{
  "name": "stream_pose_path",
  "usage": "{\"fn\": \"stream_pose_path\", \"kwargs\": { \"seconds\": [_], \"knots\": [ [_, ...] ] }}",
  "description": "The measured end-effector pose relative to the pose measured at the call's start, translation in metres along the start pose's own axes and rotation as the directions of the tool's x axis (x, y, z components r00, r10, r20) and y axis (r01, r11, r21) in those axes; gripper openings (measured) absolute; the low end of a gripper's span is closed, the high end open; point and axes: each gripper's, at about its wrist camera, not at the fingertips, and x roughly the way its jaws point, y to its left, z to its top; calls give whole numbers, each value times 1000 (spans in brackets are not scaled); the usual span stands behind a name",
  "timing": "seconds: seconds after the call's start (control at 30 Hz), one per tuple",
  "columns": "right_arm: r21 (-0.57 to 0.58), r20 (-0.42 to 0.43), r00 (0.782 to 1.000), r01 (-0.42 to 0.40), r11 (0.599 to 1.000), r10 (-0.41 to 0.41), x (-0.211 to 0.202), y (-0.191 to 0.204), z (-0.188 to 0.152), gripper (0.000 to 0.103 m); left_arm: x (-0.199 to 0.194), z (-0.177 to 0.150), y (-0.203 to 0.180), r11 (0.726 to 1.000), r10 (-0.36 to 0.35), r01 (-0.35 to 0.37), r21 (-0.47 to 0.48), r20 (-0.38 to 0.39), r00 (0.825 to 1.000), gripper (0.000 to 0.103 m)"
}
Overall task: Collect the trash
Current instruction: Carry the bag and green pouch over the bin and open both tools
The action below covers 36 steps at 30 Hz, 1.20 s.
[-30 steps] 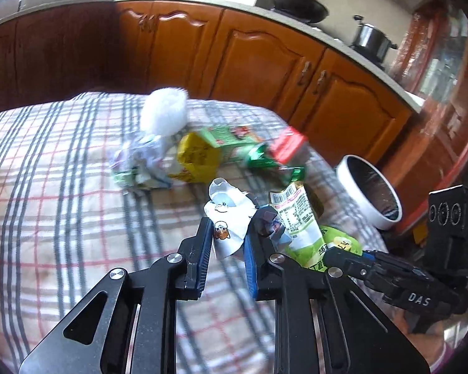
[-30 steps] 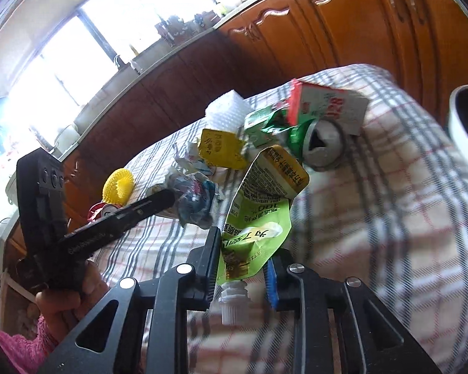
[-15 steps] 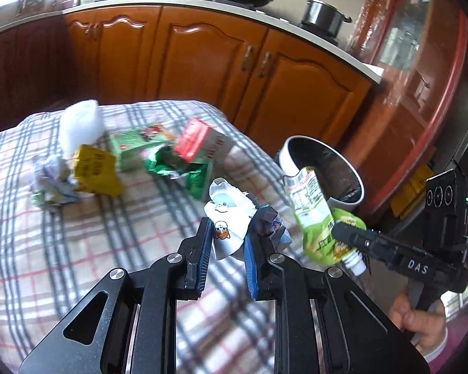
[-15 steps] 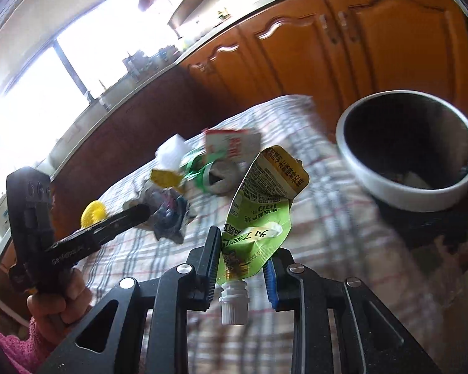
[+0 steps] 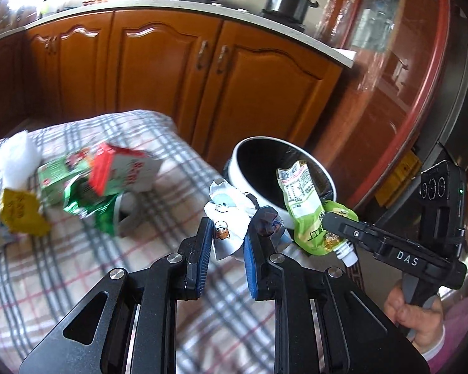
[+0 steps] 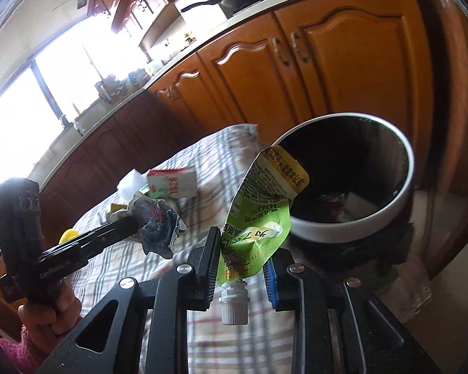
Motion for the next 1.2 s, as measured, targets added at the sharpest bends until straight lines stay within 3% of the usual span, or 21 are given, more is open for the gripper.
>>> {"fn": "stream_pose_path", "kwargs": {
  "seconds": [0.43, 1.2],
  "knots": [
    [14, 12, 997, 75, 997, -75, -3, -40, 26, 26, 43, 27, -26, 999, -47, 48, 19, -40, 998, 18],
    [-10, -48, 989, 138, 990, -138, 26, -85, 59, 26, 117, 62, -54, 997, -38, 44, 56, -112, 993, 18]
  ]
}}
